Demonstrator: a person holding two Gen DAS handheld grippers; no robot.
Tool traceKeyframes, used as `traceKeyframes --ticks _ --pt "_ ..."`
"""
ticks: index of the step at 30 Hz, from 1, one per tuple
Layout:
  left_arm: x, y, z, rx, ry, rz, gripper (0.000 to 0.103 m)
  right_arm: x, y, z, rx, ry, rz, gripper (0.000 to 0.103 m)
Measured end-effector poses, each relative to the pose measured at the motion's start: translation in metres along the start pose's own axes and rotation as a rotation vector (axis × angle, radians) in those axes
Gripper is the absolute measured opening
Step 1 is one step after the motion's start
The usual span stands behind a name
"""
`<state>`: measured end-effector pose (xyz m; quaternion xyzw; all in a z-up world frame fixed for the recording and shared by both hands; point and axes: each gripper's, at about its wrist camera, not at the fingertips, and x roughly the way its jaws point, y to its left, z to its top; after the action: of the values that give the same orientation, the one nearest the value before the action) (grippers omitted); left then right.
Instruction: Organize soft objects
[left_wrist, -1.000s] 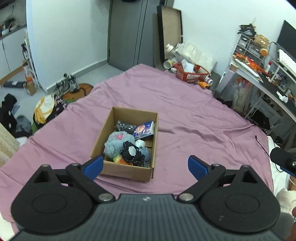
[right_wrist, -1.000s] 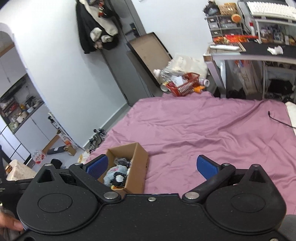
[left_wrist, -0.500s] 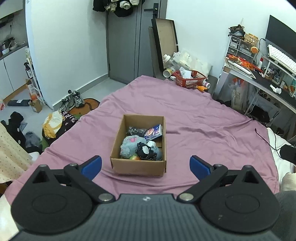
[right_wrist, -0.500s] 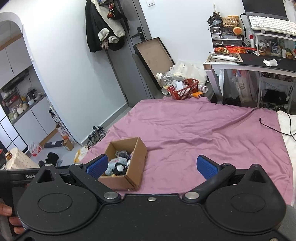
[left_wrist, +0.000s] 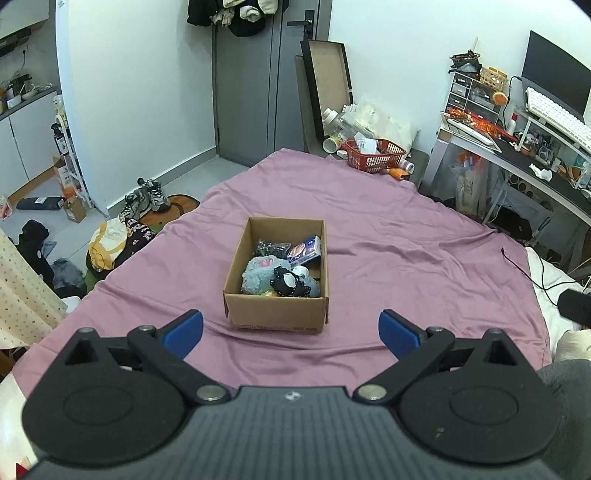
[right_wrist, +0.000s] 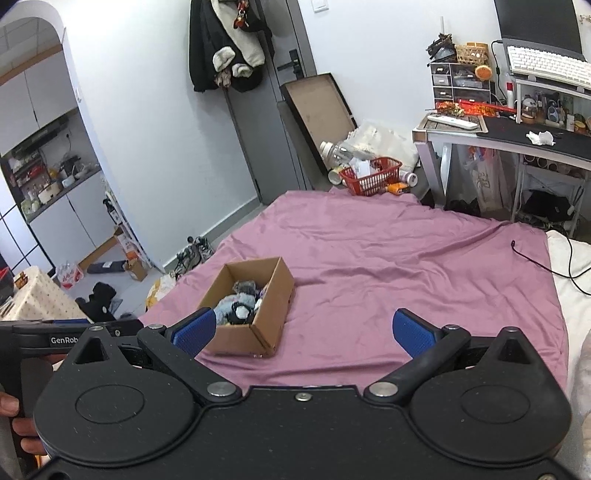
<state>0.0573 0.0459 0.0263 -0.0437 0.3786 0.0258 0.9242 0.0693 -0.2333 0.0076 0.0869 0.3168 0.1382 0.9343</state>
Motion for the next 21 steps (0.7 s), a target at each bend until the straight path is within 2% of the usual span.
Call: traceKeyframes --ticks 21 --pt "-0.024 0.002 -0.01 0.016 -0.037 0.013 0.101 -0.011 0.015 -0.006 -0.051 -0.003 -0.03 0.103"
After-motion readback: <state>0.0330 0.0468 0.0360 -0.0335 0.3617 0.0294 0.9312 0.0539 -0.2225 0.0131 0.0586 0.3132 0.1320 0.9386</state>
